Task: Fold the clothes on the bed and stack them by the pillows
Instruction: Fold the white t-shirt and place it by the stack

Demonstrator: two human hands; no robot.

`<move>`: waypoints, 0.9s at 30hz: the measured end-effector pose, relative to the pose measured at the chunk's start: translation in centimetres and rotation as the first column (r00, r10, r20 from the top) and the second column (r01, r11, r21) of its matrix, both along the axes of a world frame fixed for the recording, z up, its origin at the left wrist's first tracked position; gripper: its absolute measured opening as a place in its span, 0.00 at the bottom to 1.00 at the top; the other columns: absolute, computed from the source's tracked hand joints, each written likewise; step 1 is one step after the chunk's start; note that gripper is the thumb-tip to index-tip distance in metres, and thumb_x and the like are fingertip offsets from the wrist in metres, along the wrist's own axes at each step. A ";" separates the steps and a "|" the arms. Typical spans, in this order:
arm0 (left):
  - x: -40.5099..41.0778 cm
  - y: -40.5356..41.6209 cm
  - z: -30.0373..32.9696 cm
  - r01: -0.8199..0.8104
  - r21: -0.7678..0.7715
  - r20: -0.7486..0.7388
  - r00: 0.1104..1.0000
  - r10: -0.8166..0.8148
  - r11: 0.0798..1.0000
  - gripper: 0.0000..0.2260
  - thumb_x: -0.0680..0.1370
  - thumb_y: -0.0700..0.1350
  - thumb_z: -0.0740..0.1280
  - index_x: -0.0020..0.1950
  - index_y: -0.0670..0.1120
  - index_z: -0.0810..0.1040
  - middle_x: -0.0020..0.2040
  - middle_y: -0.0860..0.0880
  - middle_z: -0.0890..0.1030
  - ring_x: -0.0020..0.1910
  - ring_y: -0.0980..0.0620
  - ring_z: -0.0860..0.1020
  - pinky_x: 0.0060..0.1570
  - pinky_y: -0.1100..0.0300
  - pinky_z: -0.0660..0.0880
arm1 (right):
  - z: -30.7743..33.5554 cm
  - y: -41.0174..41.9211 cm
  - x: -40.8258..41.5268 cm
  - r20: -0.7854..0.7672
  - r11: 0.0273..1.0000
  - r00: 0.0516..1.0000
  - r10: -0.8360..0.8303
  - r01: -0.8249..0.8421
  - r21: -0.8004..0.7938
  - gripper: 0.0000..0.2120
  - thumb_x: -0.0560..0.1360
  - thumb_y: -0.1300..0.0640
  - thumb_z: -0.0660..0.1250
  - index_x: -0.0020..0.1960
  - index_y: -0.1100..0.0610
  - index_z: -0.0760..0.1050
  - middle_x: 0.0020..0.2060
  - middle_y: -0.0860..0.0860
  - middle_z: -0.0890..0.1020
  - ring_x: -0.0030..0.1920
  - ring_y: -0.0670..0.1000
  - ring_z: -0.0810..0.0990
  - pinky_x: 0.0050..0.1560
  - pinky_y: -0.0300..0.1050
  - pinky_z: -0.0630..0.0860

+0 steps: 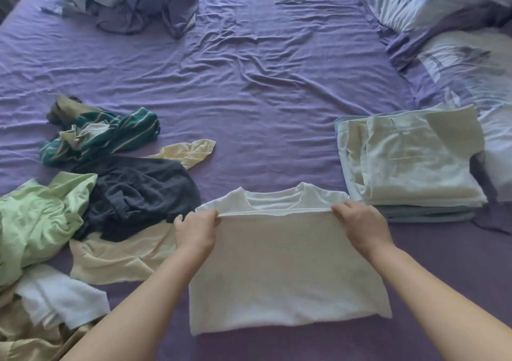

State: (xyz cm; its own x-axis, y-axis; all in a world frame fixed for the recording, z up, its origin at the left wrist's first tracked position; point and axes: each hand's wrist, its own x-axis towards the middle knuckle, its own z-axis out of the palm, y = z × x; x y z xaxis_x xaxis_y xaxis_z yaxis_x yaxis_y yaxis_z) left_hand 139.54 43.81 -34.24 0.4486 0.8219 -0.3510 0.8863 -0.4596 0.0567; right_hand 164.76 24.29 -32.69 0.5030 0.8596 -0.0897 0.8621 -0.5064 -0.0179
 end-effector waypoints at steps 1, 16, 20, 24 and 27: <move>0.3 0.5 -0.2 -0.003 0.047 -0.014 1.000 0.004 0.999 0.11 0.82 0.47 0.53 0.56 0.52 0.74 0.57 0.50 0.79 0.58 0.46 0.73 0.66 0.50 0.59 | 0.1 0.8 0.5 0.034 0.999 0.998 0.047 -0.048 0.016 0.07 0.66 0.67 0.72 0.40 0.57 0.77 0.33 0.53 0.77 0.33 0.58 0.77 0.32 0.45 0.66; 4.3 0.0 -4.7 0.121 0.429 0.170 0.963 -0.211 0.895 0.20 0.66 0.33 0.67 0.57 0.45 0.80 0.60 0.41 0.77 0.65 0.39 0.71 0.66 0.31 0.58 | -6.2 5.8 2.3 0.175 0.938 0.950 0.260 -0.291 0.188 0.22 0.62 0.68 0.73 0.56 0.59 0.80 0.54 0.55 0.81 0.59 0.58 0.78 0.61 0.65 0.70; 5.8 -4.5 -6.1 0.347 0.214 0.177 0.905 -0.386 0.913 0.20 0.76 0.53 0.56 0.65 0.50 0.77 0.67 0.45 0.75 0.71 0.42 0.67 0.65 0.33 0.60 | -8.1 4.8 -0.6 0.021 0.934 0.936 0.350 -0.351 0.061 0.21 0.76 0.47 0.56 0.65 0.52 0.75 0.66 0.56 0.74 0.68 0.60 0.69 0.65 0.65 0.57; 5.6 -3.9 -9.0 0.277 0.115 0.075 0.955 -0.286 0.954 0.32 0.73 0.69 0.51 0.74 0.56 0.64 0.75 0.46 0.63 0.75 0.38 0.57 0.67 0.31 0.48 | -10.5 5.2 0.0 -0.060 0.954 0.954 0.294 -0.297 -0.035 0.28 0.76 0.35 0.47 0.73 0.45 0.60 0.74 0.55 0.60 0.75 0.57 0.54 0.66 0.66 0.49; 5.7 -3.4 -10.0 0.248 0.114 0.062 0.965 -0.256 0.962 0.35 0.72 0.73 0.47 0.76 0.58 0.55 0.77 0.48 0.54 0.77 0.40 0.49 0.68 0.30 0.46 | -10.9 5.7 0.6 -0.081 0.951 0.949 0.305 -0.308 -0.023 0.29 0.76 0.35 0.46 0.74 0.45 0.57 0.74 0.55 0.58 0.74 0.55 0.50 0.66 0.68 0.48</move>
